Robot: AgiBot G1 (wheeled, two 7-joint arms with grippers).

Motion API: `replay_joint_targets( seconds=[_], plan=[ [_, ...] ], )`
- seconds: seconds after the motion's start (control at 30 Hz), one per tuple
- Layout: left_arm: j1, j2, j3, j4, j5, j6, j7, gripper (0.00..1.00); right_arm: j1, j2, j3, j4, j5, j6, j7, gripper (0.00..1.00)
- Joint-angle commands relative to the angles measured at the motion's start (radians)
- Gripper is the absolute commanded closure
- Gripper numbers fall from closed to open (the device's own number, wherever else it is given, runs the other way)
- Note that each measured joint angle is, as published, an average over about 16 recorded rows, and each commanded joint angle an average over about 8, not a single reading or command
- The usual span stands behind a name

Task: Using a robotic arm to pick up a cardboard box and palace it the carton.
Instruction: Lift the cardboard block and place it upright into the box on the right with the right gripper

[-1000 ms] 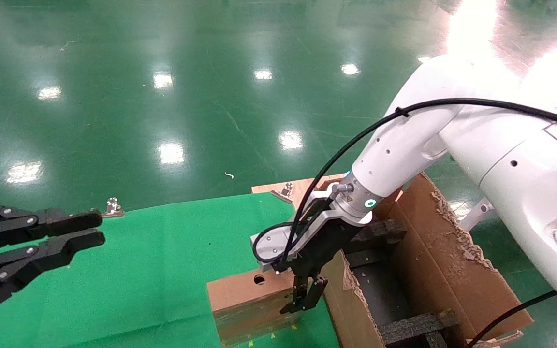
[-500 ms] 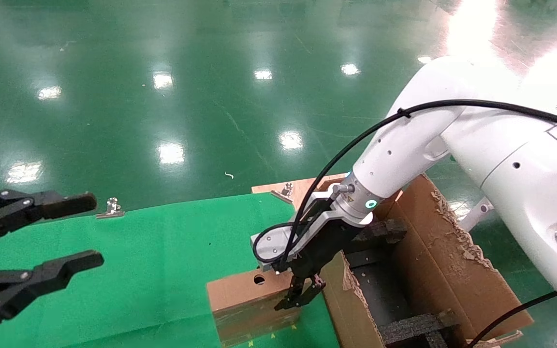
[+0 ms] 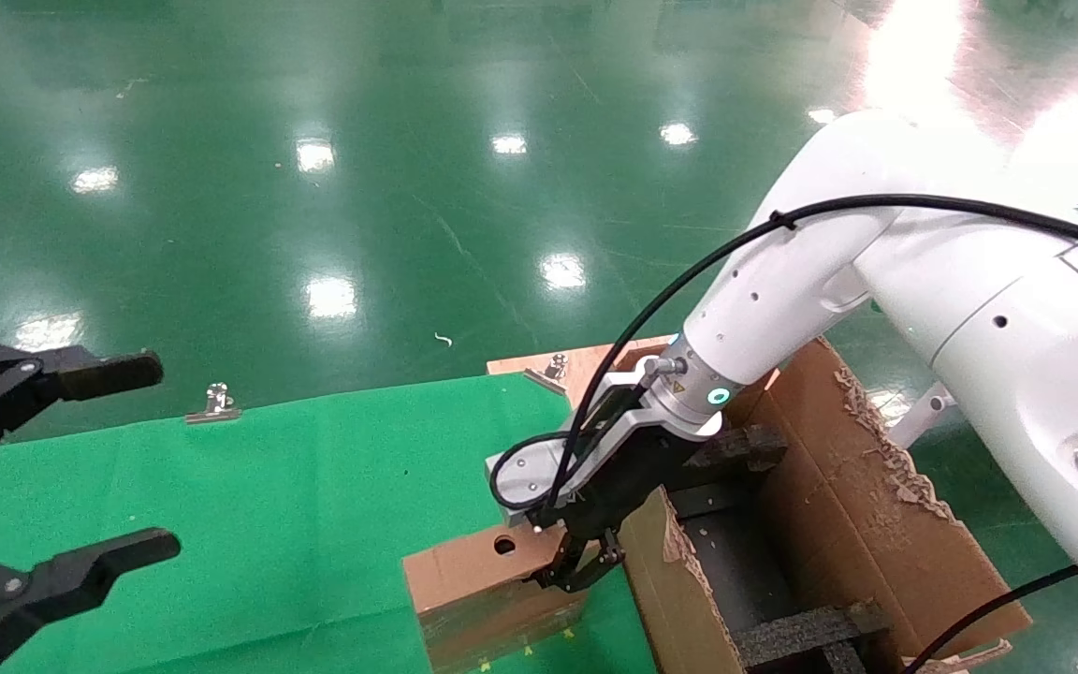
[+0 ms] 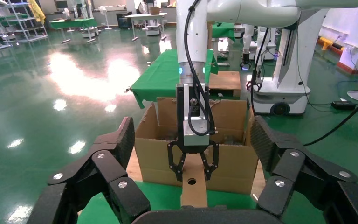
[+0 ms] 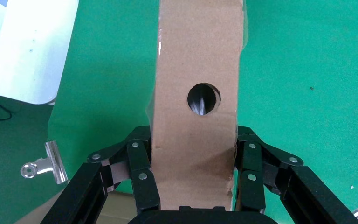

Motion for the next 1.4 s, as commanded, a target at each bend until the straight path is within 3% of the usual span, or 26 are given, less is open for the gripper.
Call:
replay_joint_targets(
  seconds=[0.03, 0.33, 0.6, 0.9, 1.4],
  plan=[
    [0.000, 0.000, 0.000, 0.000, 0.000, 0.000, 0.000, 0.00, -0.004, 0.001, 0.000, -0.001, 0.005, 0.003, 0.001, 1.00],
    [0.000, 0.000, 0.000, 0.000, 0.000, 0.000, 0.000, 0.00, 0.145, 0.066, 0.026, -0.054, 0.099, -0.013, -0.012, 1.00],
    [0.000, 0.000, 0.000, 0.000, 0.000, 0.000, 0.000, 0.00, 0.340, 0.132, -0.038, -0.083, 0.168, -0.024, -0.001, 1.00],
    [0.000, 0.000, 0.000, 0.000, 0.000, 0.000, 0.000, 0.00, 0.463, 0.250, -0.180, -0.039, 0.208, -0.024, 0.061, 1.00],
    [0.000, 0.000, 0.000, 0.000, 0.000, 0.000, 0.000, 0.00, 0.631, 0.551, -0.492, 0.182, 0.151, -0.020, 0.248, 1.00]
  ],
)
